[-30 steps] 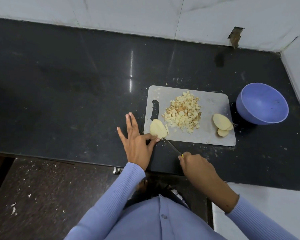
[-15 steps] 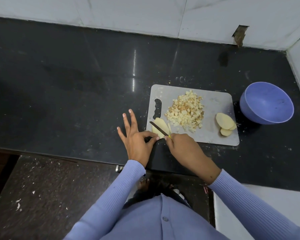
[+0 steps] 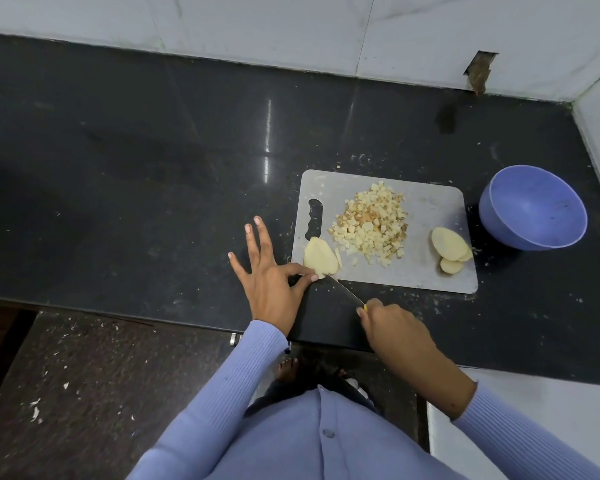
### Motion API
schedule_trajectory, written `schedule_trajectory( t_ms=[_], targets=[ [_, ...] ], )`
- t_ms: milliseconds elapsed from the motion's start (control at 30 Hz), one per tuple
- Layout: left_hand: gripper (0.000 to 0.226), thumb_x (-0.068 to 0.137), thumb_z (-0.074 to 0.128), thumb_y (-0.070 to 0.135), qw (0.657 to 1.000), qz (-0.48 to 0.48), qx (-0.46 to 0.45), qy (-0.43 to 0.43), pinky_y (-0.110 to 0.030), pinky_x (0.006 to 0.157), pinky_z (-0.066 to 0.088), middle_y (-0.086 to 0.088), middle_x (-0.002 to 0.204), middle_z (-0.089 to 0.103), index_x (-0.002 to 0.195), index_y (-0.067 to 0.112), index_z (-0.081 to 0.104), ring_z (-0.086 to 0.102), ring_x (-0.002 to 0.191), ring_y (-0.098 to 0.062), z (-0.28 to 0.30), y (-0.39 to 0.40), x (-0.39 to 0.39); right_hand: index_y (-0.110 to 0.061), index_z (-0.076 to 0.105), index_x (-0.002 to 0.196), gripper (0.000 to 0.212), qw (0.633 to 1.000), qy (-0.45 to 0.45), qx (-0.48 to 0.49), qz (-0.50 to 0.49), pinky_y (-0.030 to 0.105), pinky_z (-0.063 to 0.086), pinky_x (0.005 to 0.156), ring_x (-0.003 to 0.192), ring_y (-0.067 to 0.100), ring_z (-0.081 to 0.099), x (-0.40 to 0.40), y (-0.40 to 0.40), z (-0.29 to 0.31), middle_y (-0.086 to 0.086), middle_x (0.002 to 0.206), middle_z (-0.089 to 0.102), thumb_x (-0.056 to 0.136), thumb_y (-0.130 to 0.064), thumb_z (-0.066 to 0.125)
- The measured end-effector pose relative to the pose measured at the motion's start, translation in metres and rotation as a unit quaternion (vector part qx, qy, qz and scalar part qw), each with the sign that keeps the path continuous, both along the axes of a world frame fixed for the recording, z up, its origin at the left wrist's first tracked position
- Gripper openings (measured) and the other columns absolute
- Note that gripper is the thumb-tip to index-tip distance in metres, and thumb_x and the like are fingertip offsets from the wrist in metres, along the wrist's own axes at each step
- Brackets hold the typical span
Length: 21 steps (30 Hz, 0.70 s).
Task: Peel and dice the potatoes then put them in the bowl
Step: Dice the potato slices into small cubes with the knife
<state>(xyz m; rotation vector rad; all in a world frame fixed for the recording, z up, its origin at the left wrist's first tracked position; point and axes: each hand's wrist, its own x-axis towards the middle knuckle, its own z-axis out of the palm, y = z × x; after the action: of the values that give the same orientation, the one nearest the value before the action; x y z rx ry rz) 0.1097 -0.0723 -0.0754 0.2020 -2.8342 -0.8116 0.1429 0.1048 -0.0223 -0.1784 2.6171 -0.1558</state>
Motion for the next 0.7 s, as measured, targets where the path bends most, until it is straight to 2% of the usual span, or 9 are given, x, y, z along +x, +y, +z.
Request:
schedule_trajectory(
  t_ms=[100,167,233,333,467,567,700],
  targets=[
    [0.005,0.072,0.079,0.036,1.000,-0.005,0.024,0.001,-0.043,0.110,-0.021,-0.003,0.159,-0.005,0.075,0.036,0.075,-0.018,0.145,-0.020,-0.001,-0.001,-0.001,-0.014,0.050,0.093,0.035,0.999,-0.021,-0.027,-0.011,0.034,0.042,0.071,0.086,0.028,0.059,-0.002,0.008,0.009,0.005,0.085,0.058,0.103,-0.038,0.028],
    [0.006,0.071,0.080,0.033,0.999,-0.005,0.049,0.004,-0.037,0.109,-0.025,0.000,0.159,-0.004,0.075,0.035,0.076,-0.020,0.144,-0.017,-0.002,-0.001,-0.001,-0.017,0.046,0.079,0.036,0.998,-0.011,-0.057,-0.016,0.032,0.040,0.067,0.075,0.023,0.055,-0.007,0.010,0.016,-0.001,0.071,0.050,0.102,-0.039,0.029],
    [0.008,0.070,0.081,0.030,0.997,0.005,0.082,0.003,-0.034,0.109,-0.026,0.003,0.158,-0.002,0.075,0.034,0.075,-0.020,0.143,-0.014,-0.001,0.000,0.000,-0.018,0.047,0.075,0.038,0.996,0.011,-0.084,-0.021,0.032,0.039,0.064,0.069,0.021,0.053,-0.012,0.005,0.020,-0.002,0.067,0.047,0.102,-0.040,0.030],
    [0.012,0.066,0.084,0.028,0.994,0.029,0.108,0.002,-0.037,0.111,-0.020,0.003,0.158,0.002,0.071,0.033,0.074,-0.015,0.144,-0.014,0.001,0.001,0.001,-0.013,0.051,0.082,0.039,0.995,0.030,-0.096,-0.013,0.032,0.038,0.064,0.070,0.022,0.052,-0.022,-0.011,0.019,-0.001,0.069,0.048,0.102,-0.040,0.030],
    [0.013,0.064,0.085,0.030,0.991,0.050,0.120,-0.012,-0.043,0.111,-0.016,0.000,0.159,0.003,0.067,0.033,0.073,-0.013,0.145,-0.015,0.005,-0.002,-0.002,-0.017,0.045,0.083,0.034,0.994,0.030,-0.101,0.001,0.031,0.034,0.064,0.075,0.026,0.053,-0.032,-0.024,0.014,0.003,0.077,0.048,0.102,-0.040,0.029],
    [0.012,0.063,0.085,0.032,0.993,0.046,0.109,-0.017,-0.045,0.112,-0.014,0.000,0.159,0.004,0.070,0.033,0.075,-0.012,0.145,-0.015,0.004,-0.003,-0.003,-0.017,0.044,0.083,0.034,0.995,0.024,-0.099,0.001,0.031,0.035,0.064,0.081,0.028,0.058,-0.034,-0.026,0.010,0.003,0.077,0.049,0.102,-0.041,0.029],
    [0.012,0.065,0.084,0.034,0.993,0.047,0.106,-0.030,-0.044,0.112,-0.015,0.000,0.159,0.004,0.073,0.033,0.076,-0.012,0.145,-0.015,0.005,-0.002,-0.005,-0.016,0.045,0.083,0.034,0.996,0.014,-0.091,0.005,0.030,0.032,0.064,0.077,0.026,0.053,-0.034,-0.026,0.006,0.007,0.082,0.054,0.102,-0.040,0.029]
  ],
)
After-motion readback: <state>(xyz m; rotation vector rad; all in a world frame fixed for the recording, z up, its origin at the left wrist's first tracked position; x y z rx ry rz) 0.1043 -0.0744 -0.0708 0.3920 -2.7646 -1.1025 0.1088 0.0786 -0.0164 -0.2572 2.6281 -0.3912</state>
